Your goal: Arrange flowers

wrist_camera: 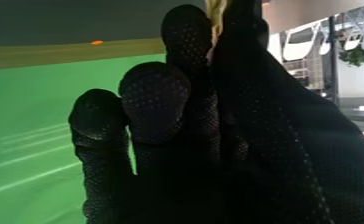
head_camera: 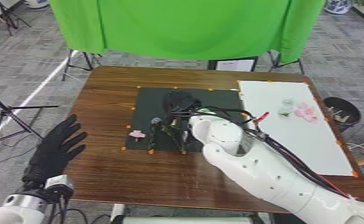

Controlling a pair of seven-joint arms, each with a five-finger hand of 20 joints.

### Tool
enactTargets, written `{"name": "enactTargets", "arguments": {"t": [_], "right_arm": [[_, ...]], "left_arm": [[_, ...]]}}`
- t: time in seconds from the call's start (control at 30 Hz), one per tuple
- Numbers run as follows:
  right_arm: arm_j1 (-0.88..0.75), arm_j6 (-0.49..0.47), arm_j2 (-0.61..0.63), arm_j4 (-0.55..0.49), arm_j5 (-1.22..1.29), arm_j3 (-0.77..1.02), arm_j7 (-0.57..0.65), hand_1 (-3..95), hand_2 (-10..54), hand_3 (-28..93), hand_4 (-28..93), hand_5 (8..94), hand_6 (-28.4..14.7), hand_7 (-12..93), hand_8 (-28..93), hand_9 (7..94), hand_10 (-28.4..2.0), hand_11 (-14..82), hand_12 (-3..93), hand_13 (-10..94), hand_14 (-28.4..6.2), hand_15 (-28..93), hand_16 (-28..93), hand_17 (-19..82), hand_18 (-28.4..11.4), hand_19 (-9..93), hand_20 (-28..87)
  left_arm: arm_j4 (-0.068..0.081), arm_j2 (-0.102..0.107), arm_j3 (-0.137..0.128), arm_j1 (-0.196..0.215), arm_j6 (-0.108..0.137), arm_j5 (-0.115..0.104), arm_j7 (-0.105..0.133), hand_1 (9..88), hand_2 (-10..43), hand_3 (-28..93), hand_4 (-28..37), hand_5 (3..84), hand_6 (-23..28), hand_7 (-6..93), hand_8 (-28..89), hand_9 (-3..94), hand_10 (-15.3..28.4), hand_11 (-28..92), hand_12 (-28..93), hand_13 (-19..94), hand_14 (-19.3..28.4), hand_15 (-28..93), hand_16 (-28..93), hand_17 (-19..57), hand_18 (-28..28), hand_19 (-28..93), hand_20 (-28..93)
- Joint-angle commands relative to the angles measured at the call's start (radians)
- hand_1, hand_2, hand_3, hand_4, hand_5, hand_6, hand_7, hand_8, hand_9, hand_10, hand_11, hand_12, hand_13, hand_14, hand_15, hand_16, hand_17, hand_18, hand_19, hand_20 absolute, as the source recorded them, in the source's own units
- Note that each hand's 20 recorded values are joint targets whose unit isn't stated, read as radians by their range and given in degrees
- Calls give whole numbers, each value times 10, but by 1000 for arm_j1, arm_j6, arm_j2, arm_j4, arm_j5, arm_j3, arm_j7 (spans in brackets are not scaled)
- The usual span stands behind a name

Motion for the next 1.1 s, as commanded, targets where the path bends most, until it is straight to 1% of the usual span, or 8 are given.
{"name": "enactTargets", "arguments": {"t": [0.03, 0.1, 0.53, 0.73, 0.97, 1.03, 1.07, 1.1], "right_arm": [[-8, -21, 1, -10, -16, 0, 21, 500, -95, 800, -283, 735, 23, 417, 6, 874, -43, 164, 515, 746, -45, 659, 367, 361, -200, 870, 549], [-10, -12, 2, -12, -10, -1, 18, 491, -95, 792, -283, 733, 21, 414, 7, 871, -44, 162, 516, 742, -46, 672, 336, 359, -199, 869, 549], [-28, -44, -1, -35, -3, 12, 25, 448, -95, 789, -283, 706, 12, 410, 12, 843, -50, 158, 511, 715, -51, 682, 338, 340, -198, 863, 551], [-24, -29, 0, -22, -41, 8, 34, 401, -95, 794, -283, 650, 2, 396, 8, 757, -77, 255, 422, 672, -57, 701, 329, 316, -198, 852, 561], [-25, 20, 7, -23, -63, 17, 41, 364, -95, 826, -283, 626, 2, 368, 1, 706, -91, 316, 377, 647, -63, 713, 325, 308, -195, 847, 563], [-36, 21, 9, -42, -60, 45, 41, 341, -95, 849, -283, 617, 3, 364, -83, 682, -98, 356, 324, 639, -65, 717, 321, 306, -195, 846, 564], [-43, 29, 14, -54, -62, 61, 44, 330, -95, 859, -283, 598, -2, 365, -142, 661, -104, 376, 301, 628, -68, 722, 320, 303, -196, 846, 566], [-51, 34, 23, -70, -64, 80, 47, 318, -95, 862, -283, 560, -8, 370, -157, 626, -110, 396, 297, 610, -72, 728, 317, 297, -197, 846, 567]], "left_arm": [[5, 7, 2, -4, -5, 3, -14, 257, -12, 692, -250, 233, 29, 173, -90, 173, 103, 145, 203, 136, 135, 240, 43, -140, 214, 355, 106], [7, 9, 2, -7, -8, 2, -15, 257, -12, 692, -249, 233, 29, 173, -91, 173, 104, 146, 203, 136, 135, 240, 43, -140, 214, 355, 106], [13, 14, 8, -17, -19, 2, -25, 258, -12, 692, -250, 233, 29, 174, -91, 173, 104, 145, 201, 136, 134, 240, 43, -140, 214, 355, 106], [15, 15, 6, -22, -23, 3, -31, 258, -12, 691, -250, 233, 29, 174, -91, 173, 104, 145, 202, 136, 134, 239, 43, -140, 214, 355, 106], [14, 14, 7, -20, -21, 2, -31, 257, -12, 694, -249, 233, 29, 175, -91, 175, 104, 145, 202, 137, 134, 241, 42, -140, 214, 354, 105], [13, 11, 7, -20, -23, 4, -31, 258, -12, 694, -250, 233, 29, 174, -91, 175, 104, 145, 201, 137, 134, 241, 42, -140, 214, 355, 105], [13, 10, 8, -21, -22, 4, -30, 258, -11, 694, -250, 233, 29, 174, -92, 175, 104, 145, 201, 136, 134, 241, 42, -140, 214, 355, 106], [13, 8, 7, -19, -23, 3, -30, 258, -11, 694, -250, 233, 29, 174, -92, 175, 104, 145, 201, 136, 134, 241, 42, -140, 214, 355, 106]]}}
